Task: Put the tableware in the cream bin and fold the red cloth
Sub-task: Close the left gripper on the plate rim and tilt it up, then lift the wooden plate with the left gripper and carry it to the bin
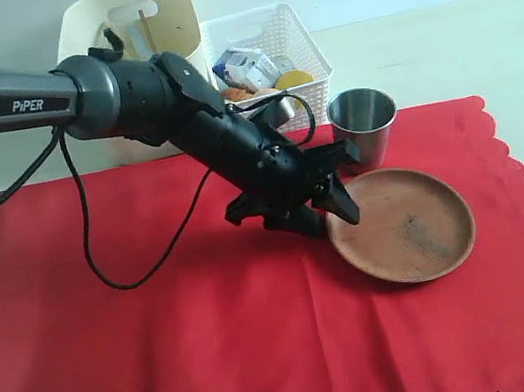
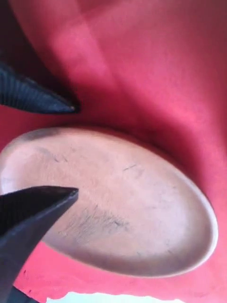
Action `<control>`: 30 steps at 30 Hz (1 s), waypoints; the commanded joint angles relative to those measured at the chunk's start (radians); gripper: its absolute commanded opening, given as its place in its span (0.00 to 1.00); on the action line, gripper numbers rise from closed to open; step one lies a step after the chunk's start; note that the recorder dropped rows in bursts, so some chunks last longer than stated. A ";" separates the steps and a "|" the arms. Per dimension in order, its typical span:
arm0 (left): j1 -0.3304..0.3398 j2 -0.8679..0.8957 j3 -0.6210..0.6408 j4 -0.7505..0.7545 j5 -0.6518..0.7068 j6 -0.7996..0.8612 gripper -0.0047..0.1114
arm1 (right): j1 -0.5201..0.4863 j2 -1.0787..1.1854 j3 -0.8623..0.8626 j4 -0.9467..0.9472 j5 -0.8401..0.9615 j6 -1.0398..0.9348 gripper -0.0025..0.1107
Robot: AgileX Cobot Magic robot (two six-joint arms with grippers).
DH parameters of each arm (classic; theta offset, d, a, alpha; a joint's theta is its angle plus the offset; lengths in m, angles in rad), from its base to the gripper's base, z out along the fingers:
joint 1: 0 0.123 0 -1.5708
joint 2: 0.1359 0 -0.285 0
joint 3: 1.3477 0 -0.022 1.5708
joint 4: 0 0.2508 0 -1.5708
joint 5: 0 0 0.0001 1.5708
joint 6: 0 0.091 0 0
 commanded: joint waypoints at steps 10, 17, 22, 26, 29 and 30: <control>-0.023 0.003 -0.001 0.034 -0.075 -0.104 0.34 | -0.005 -0.007 0.005 0.000 -0.012 -0.002 0.02; -0.023 0.017 -0.001 0.032 -0.075 -0.159 0.04 | -0.005 -0.007 0.005 0.000 -0.012 -0.002 0.02; -0.022 -0.013 -0.001 0.039 -0.068 -0.165 0.04 | -0.005 -0.007 0.005 0.000 -0.012 -0.002 0.02; -0.022 -0.052 -0.001 0.039 -0.068 -0.157 0.04 | -0.005 -0.007 0.005 0.000 -0.012 -0.002 0.02; -0.022 -0.083 -0.001 0.039 -0.055 -0.139 0.04 | -0.005 -0.007 0.005 0.000 -0.012 -0.002 0.02; -0.022 -0.093 -0.001 0.039 -0.048 -0.136 0.04 | -0.005 -0.007 0.005 0.000 -0.012 -0.002 0.02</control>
